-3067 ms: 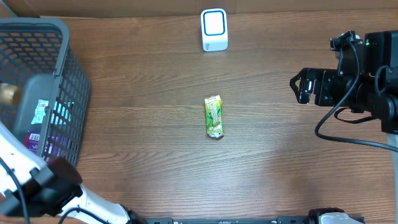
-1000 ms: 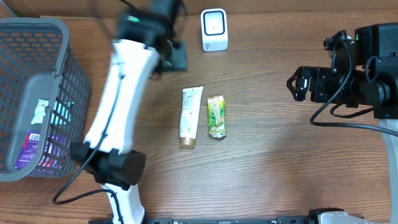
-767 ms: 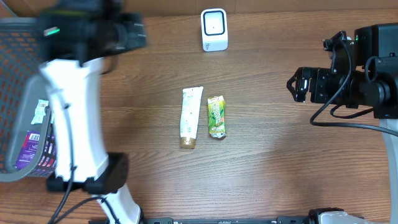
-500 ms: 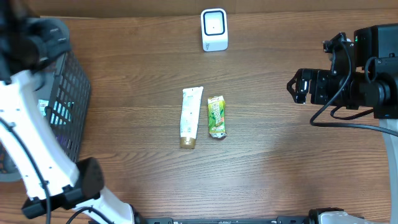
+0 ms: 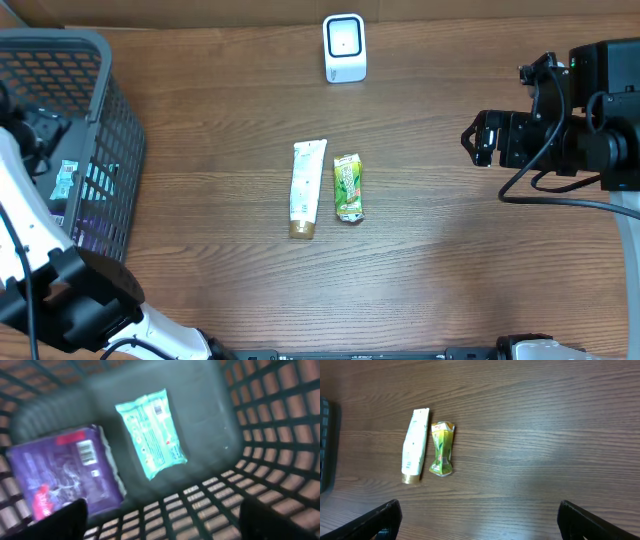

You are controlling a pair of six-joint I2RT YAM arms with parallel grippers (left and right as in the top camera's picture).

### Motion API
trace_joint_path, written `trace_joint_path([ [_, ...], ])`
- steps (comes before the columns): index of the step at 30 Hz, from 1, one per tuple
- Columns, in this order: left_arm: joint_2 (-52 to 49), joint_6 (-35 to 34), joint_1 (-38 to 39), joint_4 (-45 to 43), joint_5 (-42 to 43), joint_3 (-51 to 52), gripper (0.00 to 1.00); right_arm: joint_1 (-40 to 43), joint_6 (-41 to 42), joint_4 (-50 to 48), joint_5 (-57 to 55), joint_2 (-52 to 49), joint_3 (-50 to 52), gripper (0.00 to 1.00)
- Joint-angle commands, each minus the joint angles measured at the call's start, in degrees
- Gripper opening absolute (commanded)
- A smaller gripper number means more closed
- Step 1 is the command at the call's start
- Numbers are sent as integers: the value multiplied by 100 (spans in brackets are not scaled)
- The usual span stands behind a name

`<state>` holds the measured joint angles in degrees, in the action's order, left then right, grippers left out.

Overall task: Scan the item barcode
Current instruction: 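Reach the left gripper into the basket and grasp the mint-green packet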

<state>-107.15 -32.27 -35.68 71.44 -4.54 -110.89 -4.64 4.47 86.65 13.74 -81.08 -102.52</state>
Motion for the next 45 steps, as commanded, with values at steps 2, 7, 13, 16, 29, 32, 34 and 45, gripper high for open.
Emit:
trace_joint_path([
  [2, -39, -568, 57, -850, -15, 909, 98, -33, -22, 24, 55, 26, -28, 100],
  [7, -203, -660, 61, -1794, -17, 1628, 100, -35, -20, 33, 57, 26, -28, 100],
  [13, -566, -721, 140, -2516, -57, 2035, 100, -35, -2, 42, 184, 26, -28, 100],
  [16, -833, -721, 184, -2702, -55, 2041, 100, -35, -2, 83, 184, 26, -28, 100],
  [29, -1620, -756, 286, -2726, -59, 2041, 91, -35, 0, 175, 334, 26, -28, 100],
  [32, -1620, -743, 286, -2662, -55, 2041, 59, -35, 0, 177, 334, 26, -28, 100],
  [34, -1578, -557, 286, -2658, 59, 2033, 35, -35, 0, 175, 334, 26, -28, 100],
  [45, -1027, 149, 271, -1298, 457, 551, 4, -35, -2, 170, 334, 26, -28, 100],
])
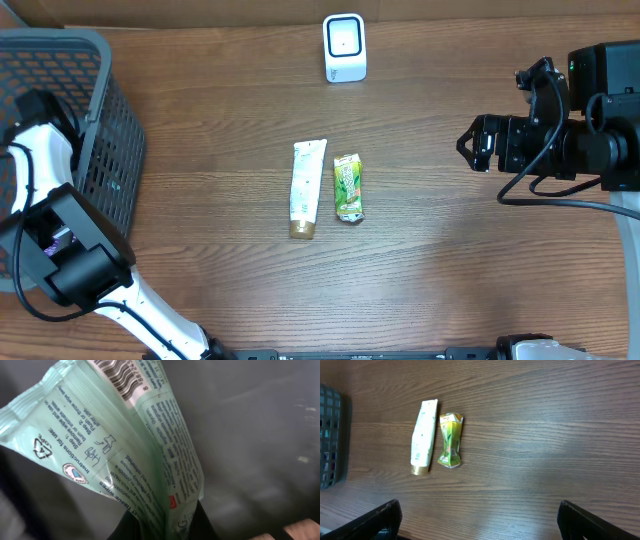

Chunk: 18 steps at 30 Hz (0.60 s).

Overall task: Scan the item barcode
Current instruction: 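Reach the left gripper into the basket and grasp the mint-green packet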

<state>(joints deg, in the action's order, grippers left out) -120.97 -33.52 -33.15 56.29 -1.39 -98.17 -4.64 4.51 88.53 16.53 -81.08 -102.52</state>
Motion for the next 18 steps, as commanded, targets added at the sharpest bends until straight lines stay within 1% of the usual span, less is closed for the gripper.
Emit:
trace_joint_path([
  [1, 463, 356, 17, 431, 142, -1014, 4, -33, -7, -20, 52, 26, -28, 100],
  [7, 1217, 553, 63, 1561, 192, -2522, 4, -35, -7, -42, 52, 26, -28, 100],
  [8, 1388, 723, 87, 1759, 367, -2804, 4, -35, -7, -52, 52, 26, -28, 100],
  [9, 1690, 1093, 111, 2031, 778, -3195, 4, -35, -7, -55, 52, 26, -28, 100],
  [11, 2037, 1360, 164, 2271, 1145, -3451, 4, -35, -9, -55, 52, 26, -28, 100],
  [14, 2529, 1587, 378, 2487, 1305, -3506, 4, -33, -9, -57, 50, 26, -28, 100],
  [18, 2881, 1906, 1088, 3005, 1303, -3506, 4, -33, -9, -85, 50, 26, -28, 100],
])
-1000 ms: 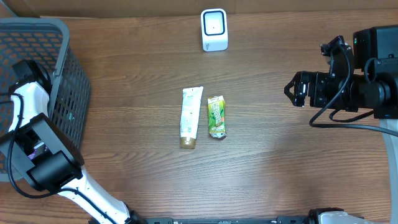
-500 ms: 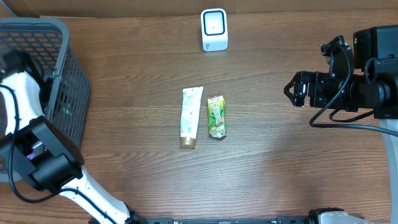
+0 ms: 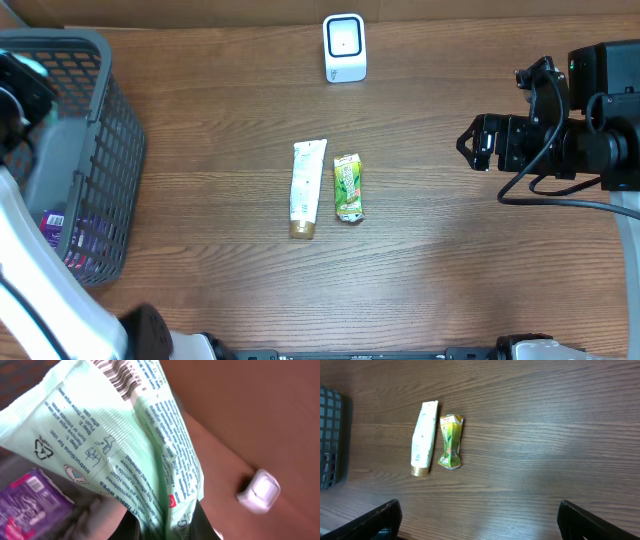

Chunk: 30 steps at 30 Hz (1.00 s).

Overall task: Scan the item barcode
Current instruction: 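Reach the left gripper into the basket and grasp the mint-green packet, then place the mint-green packet left of the white tube with the left gripper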

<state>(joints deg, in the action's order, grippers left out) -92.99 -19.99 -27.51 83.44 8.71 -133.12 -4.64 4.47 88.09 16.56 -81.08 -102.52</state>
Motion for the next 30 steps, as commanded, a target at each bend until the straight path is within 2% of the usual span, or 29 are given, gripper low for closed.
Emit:
trace_joint_path([
  [1, 98, 619, 752, 457, 291, -11, 4, -35, -4, -44, 48, 26, -28, 100],
  [5, -9, 1001, 1827, 1058, 273, 146, 5, -35, -4, -63, 48, 26, -28, 100],
  [7, -164, 1473, 2433, 1176, 271, 549, 7, -33, -4, -122, 48, 26, -28, 100],
  [9, -304, 1952, 2852, 1154, 243, 1040, 8, -33, -4, -164, 50, 26, -28, 100],
  [11, -452, 2022, 3163, 1045, -94, 1587, 9, -35, -4, -173, 48, 26, -28, 100],
  [12, -647, 2004, 3423, 826, -485, 2212, 9, -35, -7, -168, 48, 26, -28, 100],
  [17, -1248, 2000, 3698, -146, -852, 3626, 11, -35, -4, -164, 48, 26, -28, 100],
  [21, -1836, 1998, 3703, -756, -859, 4347, 12, -35, -4, -160, 48, 26, -28, 100],
  [30, -3005, 2059, 3982, -1541, -396, 4656, 22, -35, -4, -247, 48, 26, -28, 100],
])
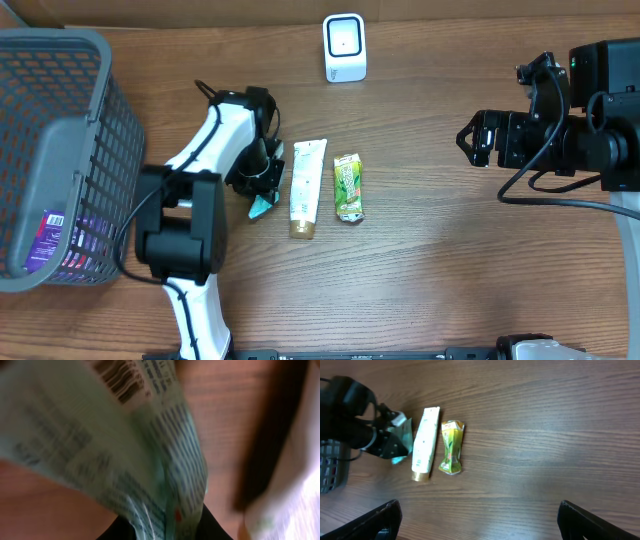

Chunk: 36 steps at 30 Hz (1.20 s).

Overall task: Scan the item barcode
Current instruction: 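Place the mint-green packet left of the white tube with the left gripper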

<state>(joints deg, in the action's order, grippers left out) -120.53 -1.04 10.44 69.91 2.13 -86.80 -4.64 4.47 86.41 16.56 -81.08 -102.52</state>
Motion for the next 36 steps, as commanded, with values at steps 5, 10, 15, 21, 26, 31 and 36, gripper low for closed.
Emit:
trace_joint_path([
  [5, -387, 238, 610, -402, 538, 24, 32, -35, -7, -76, 46, 26, -28, 100],
  [10, -385, 225, 1080, -407, 509, 2, 50, -33, -7, -96, 46, 26, -28, 100],
  [15, -385, 37, 1220, -435, 422, -20, 71, -35, -7, -96, 48, 26, -28, 100],
  [21, -369, -179, 1091, 210, 125, -629, 72, -35, -7, -94, 48, 26, -28, 100],
  [26, -44, -243, 1058, 1213, -63, -1840, 71, -35, -7, -66, 46, 26, -28, 100],
  [31, 686, -345, 1043, 1692, -164, -3040, 73, -35, -28, -59, 9, 26, -28, 100],
  [36, 1613, -1163, 649, 1919, -702, -3742, 83, -35, -26, -57, 7, 26, -28, 100],
])
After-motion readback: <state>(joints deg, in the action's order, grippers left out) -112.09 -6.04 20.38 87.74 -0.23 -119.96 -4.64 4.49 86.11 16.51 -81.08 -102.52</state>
